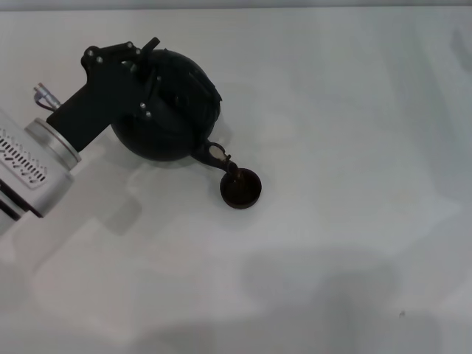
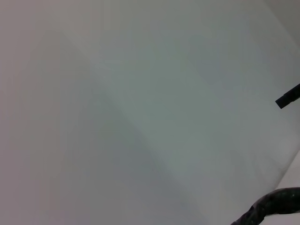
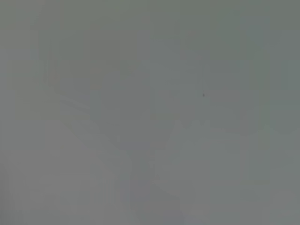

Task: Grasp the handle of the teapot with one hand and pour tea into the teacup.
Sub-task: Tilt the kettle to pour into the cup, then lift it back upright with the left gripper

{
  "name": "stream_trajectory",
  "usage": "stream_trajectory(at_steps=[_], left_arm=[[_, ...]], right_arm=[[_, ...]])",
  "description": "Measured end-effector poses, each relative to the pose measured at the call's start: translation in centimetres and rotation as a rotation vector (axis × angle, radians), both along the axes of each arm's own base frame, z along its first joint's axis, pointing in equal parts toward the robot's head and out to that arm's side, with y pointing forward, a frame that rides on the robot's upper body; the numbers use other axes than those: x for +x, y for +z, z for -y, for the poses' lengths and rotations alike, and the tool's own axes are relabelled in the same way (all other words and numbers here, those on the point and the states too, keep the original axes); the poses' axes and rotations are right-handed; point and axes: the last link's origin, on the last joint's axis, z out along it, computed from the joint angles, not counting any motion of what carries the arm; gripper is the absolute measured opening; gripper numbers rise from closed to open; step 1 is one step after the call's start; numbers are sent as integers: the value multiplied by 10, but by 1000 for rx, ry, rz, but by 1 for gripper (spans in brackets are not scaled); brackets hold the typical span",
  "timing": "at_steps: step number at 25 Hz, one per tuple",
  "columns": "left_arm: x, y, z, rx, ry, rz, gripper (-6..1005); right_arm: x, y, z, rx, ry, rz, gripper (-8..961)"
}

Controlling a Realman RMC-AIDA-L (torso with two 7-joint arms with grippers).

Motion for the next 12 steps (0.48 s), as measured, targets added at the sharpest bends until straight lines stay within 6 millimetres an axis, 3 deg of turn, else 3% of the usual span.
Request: stream_trajectory(at_steps=[12], left_arm=[[3,-2,-1,-2,-20,-13,100]], right_arm=[[0,1,-1,5,0,-4,845]])
